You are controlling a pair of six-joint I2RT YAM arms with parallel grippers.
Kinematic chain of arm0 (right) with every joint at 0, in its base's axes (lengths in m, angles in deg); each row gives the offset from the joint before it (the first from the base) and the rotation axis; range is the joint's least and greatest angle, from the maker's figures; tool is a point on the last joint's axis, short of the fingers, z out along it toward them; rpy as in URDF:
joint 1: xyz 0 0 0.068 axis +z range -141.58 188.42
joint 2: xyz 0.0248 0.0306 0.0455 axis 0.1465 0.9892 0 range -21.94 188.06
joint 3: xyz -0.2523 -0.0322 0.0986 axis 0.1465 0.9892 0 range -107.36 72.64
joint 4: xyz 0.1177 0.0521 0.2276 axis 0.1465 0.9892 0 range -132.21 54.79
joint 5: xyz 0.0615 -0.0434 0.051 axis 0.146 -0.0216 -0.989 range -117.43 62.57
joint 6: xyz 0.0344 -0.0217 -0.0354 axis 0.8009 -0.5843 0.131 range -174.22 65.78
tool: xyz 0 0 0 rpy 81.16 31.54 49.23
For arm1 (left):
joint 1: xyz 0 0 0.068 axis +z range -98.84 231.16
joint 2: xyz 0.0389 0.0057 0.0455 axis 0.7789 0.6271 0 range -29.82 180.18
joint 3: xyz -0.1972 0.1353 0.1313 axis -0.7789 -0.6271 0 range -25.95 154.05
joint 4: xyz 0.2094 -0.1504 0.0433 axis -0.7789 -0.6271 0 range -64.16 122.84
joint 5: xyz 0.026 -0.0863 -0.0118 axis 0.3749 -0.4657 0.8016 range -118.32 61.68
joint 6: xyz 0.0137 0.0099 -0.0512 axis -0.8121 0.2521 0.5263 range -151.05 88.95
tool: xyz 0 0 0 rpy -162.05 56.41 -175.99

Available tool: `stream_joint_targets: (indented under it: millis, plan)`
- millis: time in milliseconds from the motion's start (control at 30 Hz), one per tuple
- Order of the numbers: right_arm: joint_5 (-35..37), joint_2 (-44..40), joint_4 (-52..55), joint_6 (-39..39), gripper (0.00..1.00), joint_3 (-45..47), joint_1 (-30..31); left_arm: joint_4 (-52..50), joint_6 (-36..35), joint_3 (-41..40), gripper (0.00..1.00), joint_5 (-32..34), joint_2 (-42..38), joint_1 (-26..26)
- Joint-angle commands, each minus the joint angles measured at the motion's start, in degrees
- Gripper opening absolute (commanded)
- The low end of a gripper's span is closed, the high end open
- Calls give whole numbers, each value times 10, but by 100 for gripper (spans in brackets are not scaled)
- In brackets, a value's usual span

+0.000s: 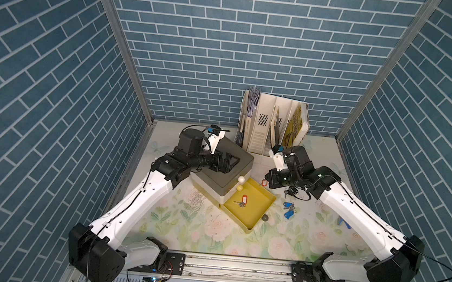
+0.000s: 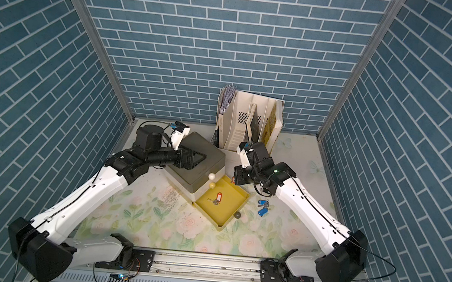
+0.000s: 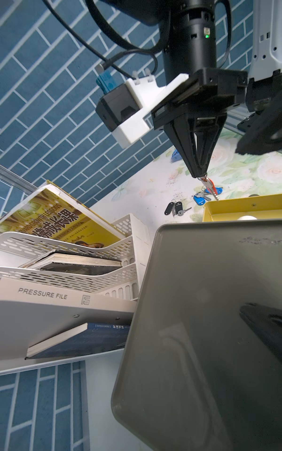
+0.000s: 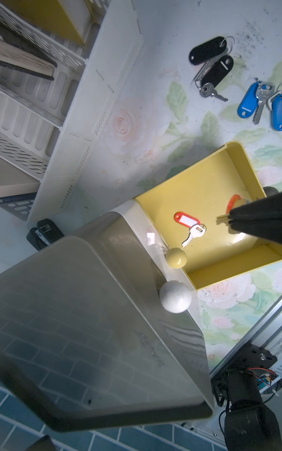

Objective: Take the keys out of the drawer
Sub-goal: Place the key at the center of the board.

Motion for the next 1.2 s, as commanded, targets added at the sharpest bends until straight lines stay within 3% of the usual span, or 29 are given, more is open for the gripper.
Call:
stream_joint_targets:
  millis: [0,667,1167]
  plan:
    - [3,-32,-6,31,0,-6,-4,22,11,-12,100,-11,-22,4]
    - [15,-153,-81,116,0,63,-74,36,28,-43,100,-17,-39,-9]
    - [29,-183,-110,143,0,91,-91,40,25,-49,100,-19,-28,-24]
